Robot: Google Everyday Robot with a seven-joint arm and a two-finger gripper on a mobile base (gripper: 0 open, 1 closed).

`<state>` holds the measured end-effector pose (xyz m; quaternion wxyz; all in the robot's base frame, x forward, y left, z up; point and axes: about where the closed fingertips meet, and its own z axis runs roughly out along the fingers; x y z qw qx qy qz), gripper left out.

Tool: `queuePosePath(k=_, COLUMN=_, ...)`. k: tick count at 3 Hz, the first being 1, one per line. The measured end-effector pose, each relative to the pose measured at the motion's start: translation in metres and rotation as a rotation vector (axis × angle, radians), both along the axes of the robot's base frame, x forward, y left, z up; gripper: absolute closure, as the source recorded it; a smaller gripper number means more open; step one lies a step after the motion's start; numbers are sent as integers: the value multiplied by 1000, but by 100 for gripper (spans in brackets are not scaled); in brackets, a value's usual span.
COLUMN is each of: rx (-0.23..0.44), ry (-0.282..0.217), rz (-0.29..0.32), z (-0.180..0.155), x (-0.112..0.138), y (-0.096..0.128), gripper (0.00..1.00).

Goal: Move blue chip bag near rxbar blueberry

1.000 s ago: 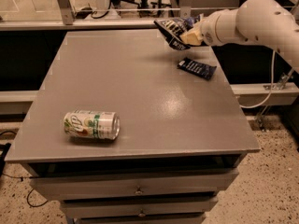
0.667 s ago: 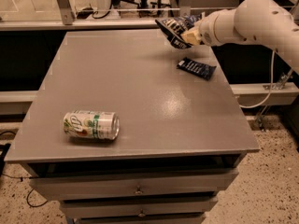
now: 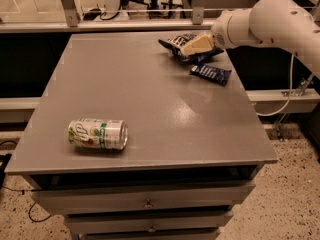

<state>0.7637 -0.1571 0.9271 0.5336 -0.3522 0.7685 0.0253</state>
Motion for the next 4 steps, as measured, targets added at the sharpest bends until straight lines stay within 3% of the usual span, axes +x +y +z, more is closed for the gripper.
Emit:
queuePosePath(k=1, rx=33, ry=-28, rz=1, z=12, x=-5, y=2, gripper=0)
queuePosePath(k=2, rx=120, ry=-92, rz=25, z=34, x=-24, y=-20, gripper=0)
queuePosePath(k=4, rx=243, ry=-199, rz=85, z=69, x=-102, y=-104, gripper=0)
